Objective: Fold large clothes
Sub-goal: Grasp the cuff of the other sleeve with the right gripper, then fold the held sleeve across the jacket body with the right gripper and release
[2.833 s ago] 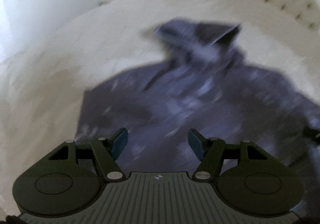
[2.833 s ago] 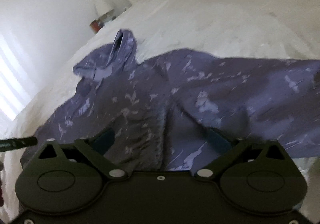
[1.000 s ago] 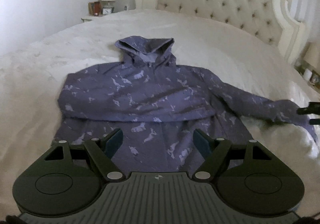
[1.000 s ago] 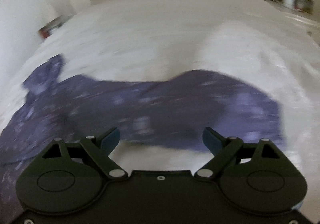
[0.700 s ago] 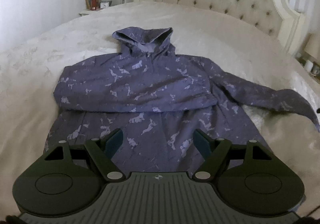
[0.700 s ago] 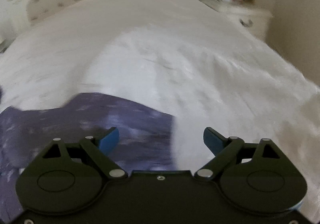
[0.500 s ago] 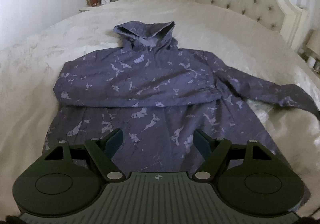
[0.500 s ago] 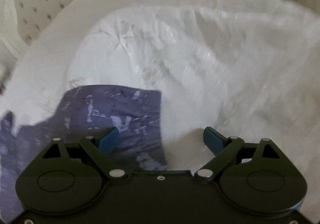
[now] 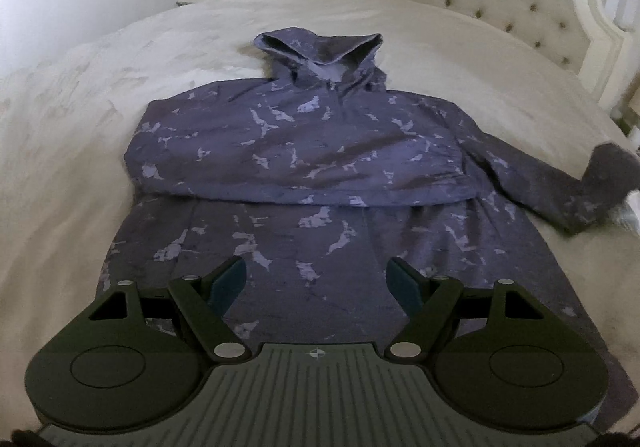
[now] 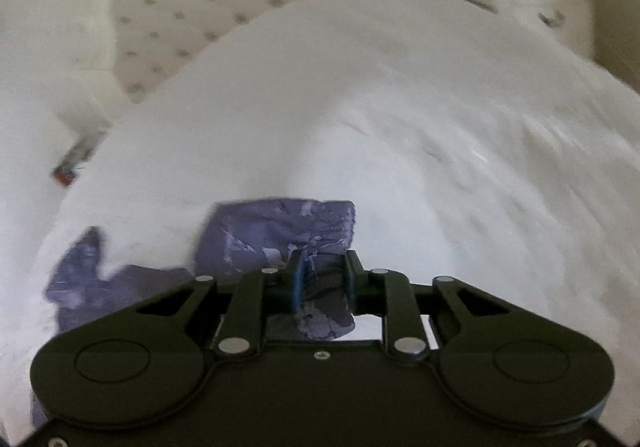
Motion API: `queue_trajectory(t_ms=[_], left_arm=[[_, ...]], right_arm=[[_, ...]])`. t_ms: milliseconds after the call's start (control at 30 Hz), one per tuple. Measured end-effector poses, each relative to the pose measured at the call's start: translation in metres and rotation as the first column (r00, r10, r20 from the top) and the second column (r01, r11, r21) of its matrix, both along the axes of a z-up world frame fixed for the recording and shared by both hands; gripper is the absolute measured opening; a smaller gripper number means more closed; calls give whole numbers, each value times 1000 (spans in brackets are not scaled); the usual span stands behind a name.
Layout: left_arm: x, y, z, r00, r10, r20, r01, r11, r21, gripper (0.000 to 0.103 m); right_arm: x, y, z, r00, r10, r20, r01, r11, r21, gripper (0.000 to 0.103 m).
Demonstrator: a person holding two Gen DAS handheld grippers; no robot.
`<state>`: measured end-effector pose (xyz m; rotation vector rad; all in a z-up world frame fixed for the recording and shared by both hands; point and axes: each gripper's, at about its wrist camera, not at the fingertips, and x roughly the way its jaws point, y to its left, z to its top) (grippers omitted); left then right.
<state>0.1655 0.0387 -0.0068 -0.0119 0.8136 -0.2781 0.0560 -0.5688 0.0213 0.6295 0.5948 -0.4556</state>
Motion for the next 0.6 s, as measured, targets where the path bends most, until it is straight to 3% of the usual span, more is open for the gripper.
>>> queue_trajectory(t_ms=[100, 233, 267, 400, 600], left_arm=[[2, 10, -1, 1000, 10, 1, -10, 1000, -10, 76], [4, 27, -3, 999, 35, -1, -35, 999, -21, 76], [5, 32, -4, 999, 41, -3, -41, 999, -22, 76], [5, 51, -7, 998, 70, -4, -70, 997, -18, 76], [6, 82, -15, 992, 124, -19, -125, 992, -19, 76]], right_arm=[[32, 36, 36, 993, 102, 59, -100, 994, -39, 29], [82, 96, 72, 960, 255, 118, -246, 966, -83, 25], [95, 114, 78, 946, 296, 133, -286, 954, -89, 14], [149, 186, 86, 884, 443, 151, -430, 896, -109, 12], [212, 298, 66, 763, 636, 121, -623, 772, -126, 11]])
